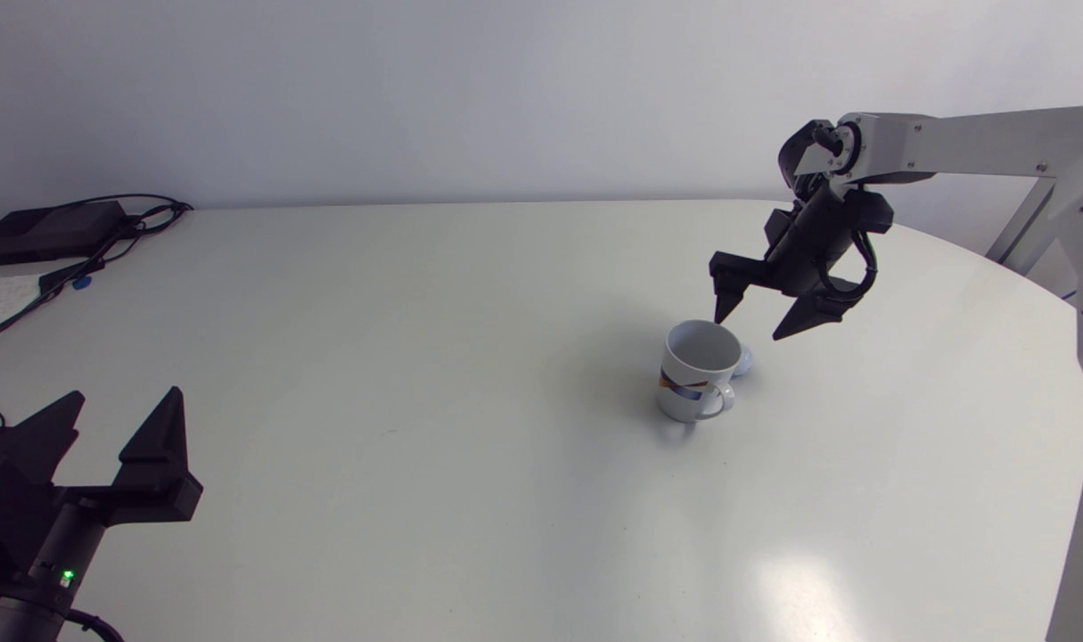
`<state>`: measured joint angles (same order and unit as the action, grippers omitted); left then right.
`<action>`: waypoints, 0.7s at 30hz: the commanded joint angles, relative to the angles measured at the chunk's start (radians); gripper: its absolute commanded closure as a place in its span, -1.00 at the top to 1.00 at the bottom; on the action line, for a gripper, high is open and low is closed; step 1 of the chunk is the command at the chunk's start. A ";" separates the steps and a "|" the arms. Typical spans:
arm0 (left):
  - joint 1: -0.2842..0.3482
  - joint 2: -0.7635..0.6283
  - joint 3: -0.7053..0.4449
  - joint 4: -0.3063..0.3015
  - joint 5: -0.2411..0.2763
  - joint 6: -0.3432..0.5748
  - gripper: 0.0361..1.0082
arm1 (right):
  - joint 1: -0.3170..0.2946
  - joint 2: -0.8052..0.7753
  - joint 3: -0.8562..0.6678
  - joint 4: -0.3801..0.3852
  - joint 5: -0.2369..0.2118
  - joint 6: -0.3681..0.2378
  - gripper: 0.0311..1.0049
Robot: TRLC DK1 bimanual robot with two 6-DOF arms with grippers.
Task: Pick up the white golf ball from the table and place it into the cup.
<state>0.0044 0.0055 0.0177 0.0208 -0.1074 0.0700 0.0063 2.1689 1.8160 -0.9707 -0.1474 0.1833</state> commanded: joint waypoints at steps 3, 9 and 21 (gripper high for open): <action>-0.006 -0.016 -0.018 -0.005 0.011 0.008 0.97 | 0.015 0.046 -0.007 -0.013 0.025 0.030 0.93; -0.006 -0.016 -0.018 -0.005 0.011 0.008 0.97 | 0.017 0.051 -0.044 0.018 0.039 0.030 0.93; -0.006 -0.016 -0.018 -0.005 0.011 0.008 0.97 | 0.041 0.074 -0.092 0.063 0.077 0.038 0.93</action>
<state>0.0044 0.0055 0.0177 0.0212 -0.1074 0.0700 0.0299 2.2063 1.7557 -0.9081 -0.0811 0.1997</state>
